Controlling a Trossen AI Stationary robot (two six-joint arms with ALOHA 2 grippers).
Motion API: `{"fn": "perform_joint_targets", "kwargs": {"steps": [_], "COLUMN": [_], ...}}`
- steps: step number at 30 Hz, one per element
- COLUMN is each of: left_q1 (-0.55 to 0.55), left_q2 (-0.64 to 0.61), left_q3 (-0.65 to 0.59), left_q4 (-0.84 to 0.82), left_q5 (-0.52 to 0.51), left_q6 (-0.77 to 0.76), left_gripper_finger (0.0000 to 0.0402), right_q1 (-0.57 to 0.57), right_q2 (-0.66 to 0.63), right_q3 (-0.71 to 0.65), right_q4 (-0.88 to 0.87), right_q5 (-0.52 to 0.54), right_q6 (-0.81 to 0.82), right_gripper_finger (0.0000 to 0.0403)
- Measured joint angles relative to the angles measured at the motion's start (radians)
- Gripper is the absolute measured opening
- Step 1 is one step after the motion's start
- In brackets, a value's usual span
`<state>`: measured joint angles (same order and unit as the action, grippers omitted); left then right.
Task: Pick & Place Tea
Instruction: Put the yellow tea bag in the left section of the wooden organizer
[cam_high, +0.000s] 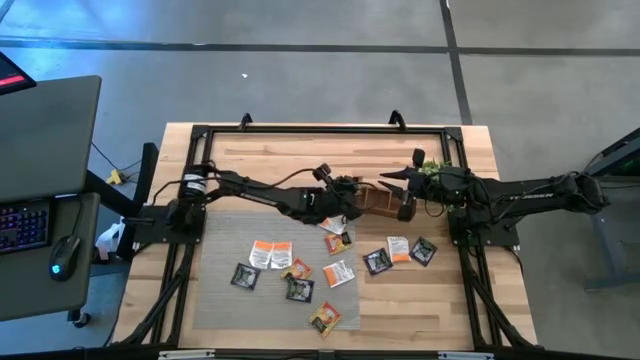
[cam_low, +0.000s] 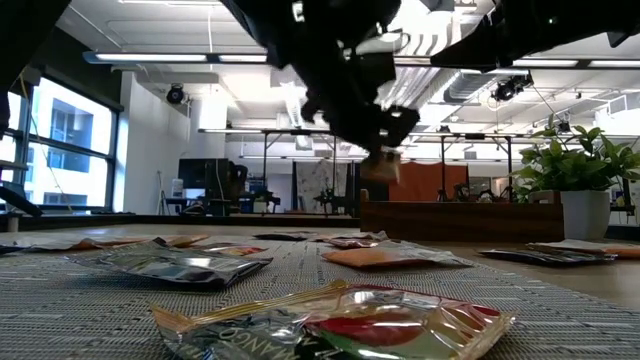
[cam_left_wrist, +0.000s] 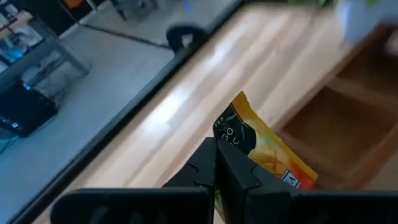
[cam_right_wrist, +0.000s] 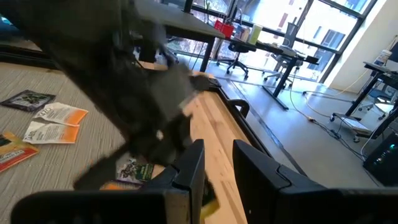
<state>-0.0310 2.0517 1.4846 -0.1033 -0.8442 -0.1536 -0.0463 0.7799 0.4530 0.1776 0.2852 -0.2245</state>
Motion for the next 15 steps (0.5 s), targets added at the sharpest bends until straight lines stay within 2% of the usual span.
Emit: {"fn": "perform_joint_targets", "kwargs": {"steps": [5, 15], "left_q1": [0.026, 0.044], "left_q2": [0.033, 0.032], "left_q3": [0.001, 0.001], "left_q4": [0.056, 0.106], "left_q5": [0.012, 0.133], "left_q6": [0.000, -0.008], "left_gripper_finger": [0.0001, 0.0001], "right_q1": [0.000, 0.000], "right_q2": [0.000, 0.000], "right_q3": [0.000, 0.000], "right_q4": [0.000, 0.000], "right_q5": [0.000, 0.000], "right_q6": [0.000, 0.000], "right_gripper_finger": [0.0080, 0.0080]}}
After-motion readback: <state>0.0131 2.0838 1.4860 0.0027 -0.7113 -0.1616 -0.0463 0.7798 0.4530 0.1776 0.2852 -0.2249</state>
